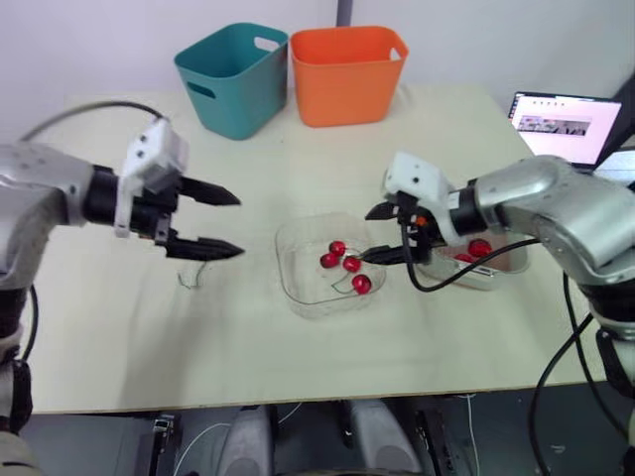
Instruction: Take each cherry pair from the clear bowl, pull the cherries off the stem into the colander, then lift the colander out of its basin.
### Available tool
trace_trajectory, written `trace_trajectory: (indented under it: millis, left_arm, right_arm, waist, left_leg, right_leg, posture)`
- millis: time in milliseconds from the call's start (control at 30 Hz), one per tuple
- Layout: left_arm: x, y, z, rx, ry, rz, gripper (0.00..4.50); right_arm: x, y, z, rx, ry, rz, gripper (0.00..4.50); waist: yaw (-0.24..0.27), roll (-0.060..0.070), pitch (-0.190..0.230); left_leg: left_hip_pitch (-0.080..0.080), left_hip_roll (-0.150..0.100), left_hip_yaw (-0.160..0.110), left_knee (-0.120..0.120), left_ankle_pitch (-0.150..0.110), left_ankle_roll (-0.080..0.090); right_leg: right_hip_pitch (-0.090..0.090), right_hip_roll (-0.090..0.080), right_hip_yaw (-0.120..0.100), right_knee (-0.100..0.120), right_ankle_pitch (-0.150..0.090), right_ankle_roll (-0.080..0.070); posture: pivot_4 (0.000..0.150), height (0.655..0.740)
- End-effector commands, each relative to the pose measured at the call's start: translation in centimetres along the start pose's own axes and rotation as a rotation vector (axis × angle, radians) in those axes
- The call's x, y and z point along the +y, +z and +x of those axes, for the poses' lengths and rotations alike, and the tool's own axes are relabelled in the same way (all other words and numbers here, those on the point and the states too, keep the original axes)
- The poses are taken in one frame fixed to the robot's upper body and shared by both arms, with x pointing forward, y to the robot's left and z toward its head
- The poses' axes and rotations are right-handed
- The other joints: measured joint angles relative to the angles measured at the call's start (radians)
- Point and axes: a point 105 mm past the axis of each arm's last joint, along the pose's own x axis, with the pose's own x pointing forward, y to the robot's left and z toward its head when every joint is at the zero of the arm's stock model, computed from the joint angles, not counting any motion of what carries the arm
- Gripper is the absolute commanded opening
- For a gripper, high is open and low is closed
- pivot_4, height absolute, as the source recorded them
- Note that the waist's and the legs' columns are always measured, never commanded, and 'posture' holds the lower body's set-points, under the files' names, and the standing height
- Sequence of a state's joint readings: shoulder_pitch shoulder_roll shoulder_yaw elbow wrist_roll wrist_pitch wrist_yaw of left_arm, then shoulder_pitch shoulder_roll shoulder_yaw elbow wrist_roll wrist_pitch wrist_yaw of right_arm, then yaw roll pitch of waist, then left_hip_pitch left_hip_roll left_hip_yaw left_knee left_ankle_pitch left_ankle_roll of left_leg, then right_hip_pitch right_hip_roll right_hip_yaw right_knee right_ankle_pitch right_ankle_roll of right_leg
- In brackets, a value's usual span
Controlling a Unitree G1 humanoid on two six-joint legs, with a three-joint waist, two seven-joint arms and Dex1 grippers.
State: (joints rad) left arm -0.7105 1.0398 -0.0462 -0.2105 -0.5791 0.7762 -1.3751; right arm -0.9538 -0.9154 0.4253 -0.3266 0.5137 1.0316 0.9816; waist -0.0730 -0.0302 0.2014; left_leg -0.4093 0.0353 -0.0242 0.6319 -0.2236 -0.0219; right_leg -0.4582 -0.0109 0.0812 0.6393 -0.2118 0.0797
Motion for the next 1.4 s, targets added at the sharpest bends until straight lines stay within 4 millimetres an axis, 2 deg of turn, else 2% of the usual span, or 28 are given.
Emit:
trace_trajectory:
  millis: [33,167,200,267,333,500,667,867,1400]
  left_arm:
    - [-0.7,-0.1,0.8,0.017,-0.035,0.045,4.48]
    - [-1.0,-0.4,1.2,0.014,-0.049,0.039,4.48]
    - [-1.1,-0.4,1.3,0.013,-0.051,0.038,4.50]
    - [-0.9,-0.6,1.2,0.007,-0.037,0.034,4.50]
    - [-0.4,-0.7,1.0,-0.006,-0.001,0.027,4.50]
    - [0.5,-1.3,1.0,-0.039,0.085,-0.009,4.50]
    - [0.0,-2.2,1.3,-0.033,0.090,-0.038,4.50]
    - [-0.2,-2.3,1.5,-0.039,0.091,-0.050,4.50]
    - [0.1,-1.9,1.7,-0.056,0.109,-0.051,4.50]
  right_arm:
    - [-0.2,0.8,1.9,0.004,0.010,-0.087,4.00]
    - [-1.1,0.8,3.9,0.027,-0.004,-0.108,4.00]
    - [-1.2,0.9,4.1,0.030,-0.004,-0.109,3.54]
    - [-1.4,0.9,4.6,0.045,-0.006,-0.131,3.08]
    - [-1.5,0.9,5.1,0.062,-0.007,-0.156,2.36]
    - [-1.4,1.0,6.1,0.094,0.008,-0.211,2.36]
    - [-1.1,0.3,7.2,0.136,0.043,-0.250,2.36]
    - [-1.1,-0.1,8.8,0.170,0.055,-0.285,2.36]
    - [-1.3,-1.3,9.7,0.218,0.062,-0.311,2.36]
  waist:
    - [-0.001,0.000,0.000]
    - [0.002,0.000,0.000]
    - [0.003,0.000,0.000]
    - [0.004,0.000,0.000]
    - [0.005,0.000,0.000]
    - [0.003,0.000,0.000]
    - [0.003,0.000,0.000]
    - [0.003,0.000,0.000]
    - [0.004,0.000,0.000]
  left_leg:
    - [0.001,0.000,0.000,0.000,0.000,0.000]
    - [0.001,0.000,0.000,0.001,0.000,0.000]
    - [0.000,0.000,0.000,0.002,0.000,0.000]
    - [-0.001,-0.001,0.000,0.002,0.000,0.000]
    - [-0.001,-0.001,-0.001,0.002,0.000,0.000]
    - [-0.001,-0.001,-0.001,0.002,0.000,0.000]
    - [0.000,-0.001,-0.002,0.002,0.000,0.000]
    - [0.000,-0.001,-0.002,0.002,0.000,0.000]
    - [0.000,-0.001,-0.002,0.002,0.000,0.000]
  right_leg:
    - [0.000,0.000,0.000,0.002,0.000,0.000]
    - [-0.002,0.000,0.001,0.006,-0.001,-0.001]
    - [-0.002,0.000,0.001,0.006,-0.001,-0.001]
    - [-0.002,0.000,0.001,0.005,-0.001,-0.001]
    - [-0.002,-0.001,0.000,0.006,-0.001,0.000]
    - [-0.002,-0.001,0.000,0.006,-0.002,0.000]
    - [-0.002,0.000,0.000,0.008,-0.001,0.000]
    - [-0.001,0.000,0.000,0.007,-0.001,-0.001]
    - [-0.001,0.000,-0.001,0.008,0.000,-0.003]
  posture:
    - [0.150,0.7400]
    - [0.150,0.7400]
    - [0.150,0.7400]
    - [0.150,0.7400]
    - [0.150,0.7400]
    - [0.150,0.7400]
    - [0.150,0.7400]
    - [0.150,0.7400]
    - [0.150,0.7400]
